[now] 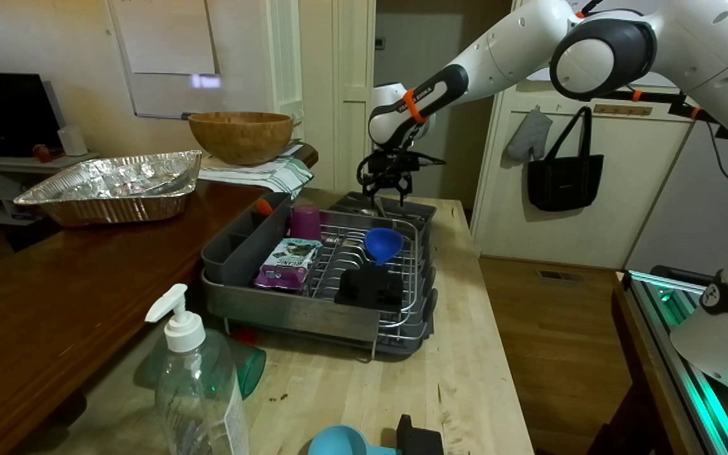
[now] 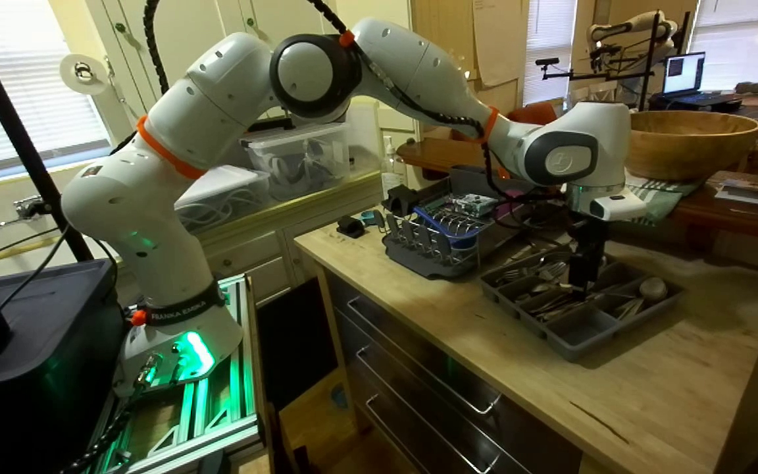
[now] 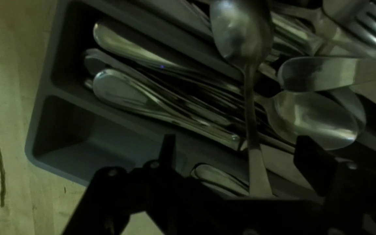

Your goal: Remove the orange spoon, silver spoon and silver fork from the cutlery holder and place them on the dishrack.

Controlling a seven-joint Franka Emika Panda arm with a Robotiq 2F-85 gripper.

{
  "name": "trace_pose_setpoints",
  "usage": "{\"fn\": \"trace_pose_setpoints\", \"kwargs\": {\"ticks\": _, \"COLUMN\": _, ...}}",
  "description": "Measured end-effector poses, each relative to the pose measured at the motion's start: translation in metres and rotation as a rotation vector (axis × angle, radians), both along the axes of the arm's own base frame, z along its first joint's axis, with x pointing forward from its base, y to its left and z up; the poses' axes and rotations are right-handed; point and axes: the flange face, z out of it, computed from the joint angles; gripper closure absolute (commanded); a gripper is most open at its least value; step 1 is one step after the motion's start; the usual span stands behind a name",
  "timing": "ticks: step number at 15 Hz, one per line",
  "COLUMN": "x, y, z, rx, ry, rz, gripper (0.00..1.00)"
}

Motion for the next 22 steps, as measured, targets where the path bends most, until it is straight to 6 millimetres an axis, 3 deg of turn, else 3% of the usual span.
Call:
{"fn": "trace_pose_setpoints", "kwargs": {"ticks": 2, "x": -0.002, "y": -0.001, "z": -0.008, "rx": 0.013, "ry": 0.003, "rz": -0.032, "gripper": 0.43}}
{"fn": "trace_pose_setpoints", "kwargs": {"ticks": 10, "x": -0.002, "y": -0.002, "z": -0.010, "rx": 0.027, "ry": -0.007, "rz": -0.084, "gripper": 0.99}}
{"fn": "trace_pose_setpoints", "kwargs": {"ticks": 16, "x": 0.003, "y": -0.002, "z": 0.000, "rx": 0.024, "ry": -0.045, "rz": -0.033, "gripper": 0.97}}
{"fn": "trace_pose_setpoints", "kwargs": {"ticks": 22, "x": 0.019, "y": 0.025, "z": 0.058, "rx": -0.010, "ry": -0.244, "rz": 0.261, "gripper": 0.97}}
